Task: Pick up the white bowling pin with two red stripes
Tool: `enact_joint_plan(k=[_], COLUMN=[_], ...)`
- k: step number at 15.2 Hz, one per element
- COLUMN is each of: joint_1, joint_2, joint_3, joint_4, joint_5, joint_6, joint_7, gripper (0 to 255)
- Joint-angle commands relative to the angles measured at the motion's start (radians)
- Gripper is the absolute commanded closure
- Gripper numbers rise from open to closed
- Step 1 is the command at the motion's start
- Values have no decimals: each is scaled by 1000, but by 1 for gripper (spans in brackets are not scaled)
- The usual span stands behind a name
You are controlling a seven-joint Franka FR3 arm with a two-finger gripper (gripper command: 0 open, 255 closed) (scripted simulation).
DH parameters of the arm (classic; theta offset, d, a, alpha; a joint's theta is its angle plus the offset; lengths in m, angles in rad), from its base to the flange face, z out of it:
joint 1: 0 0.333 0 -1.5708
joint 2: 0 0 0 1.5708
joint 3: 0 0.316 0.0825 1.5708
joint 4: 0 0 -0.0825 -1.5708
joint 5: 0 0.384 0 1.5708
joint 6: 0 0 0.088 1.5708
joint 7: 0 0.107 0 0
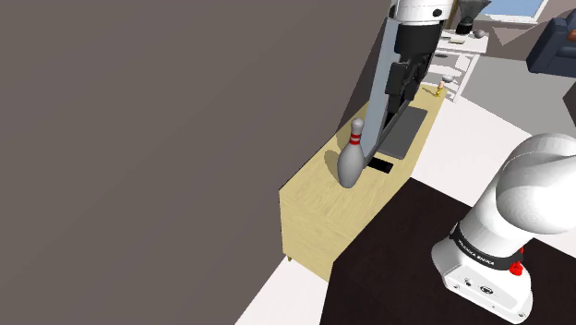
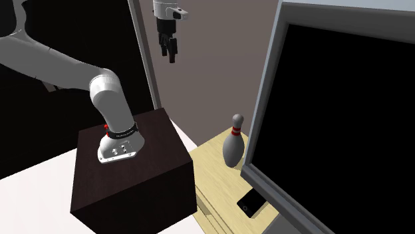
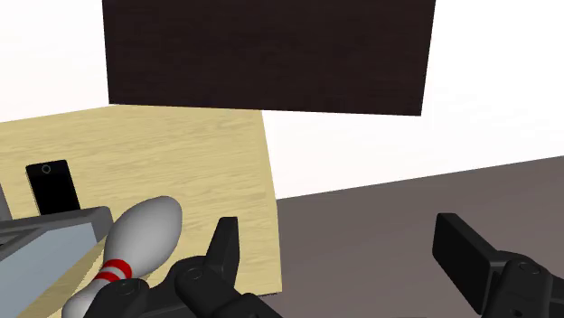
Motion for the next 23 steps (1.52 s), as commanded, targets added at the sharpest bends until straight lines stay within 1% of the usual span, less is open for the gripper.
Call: enact_joint_plan(k=[1, 7, 12, 17, 23], joint_1=[0, -50, -90, -124, -160], joint_2=[0, 154, 306, 472, 680], joint_3=[0, -50, -91, -131, -178], joint_4=[0, -19, 0, 50, 147], joint_5=[0, -58, -99, -129, -146], joint_6=[0, 170, 304, 423, 538], joint_7=[0, -38, -64, -85, -112], gripper=[0, 0, 0, 0, 0])
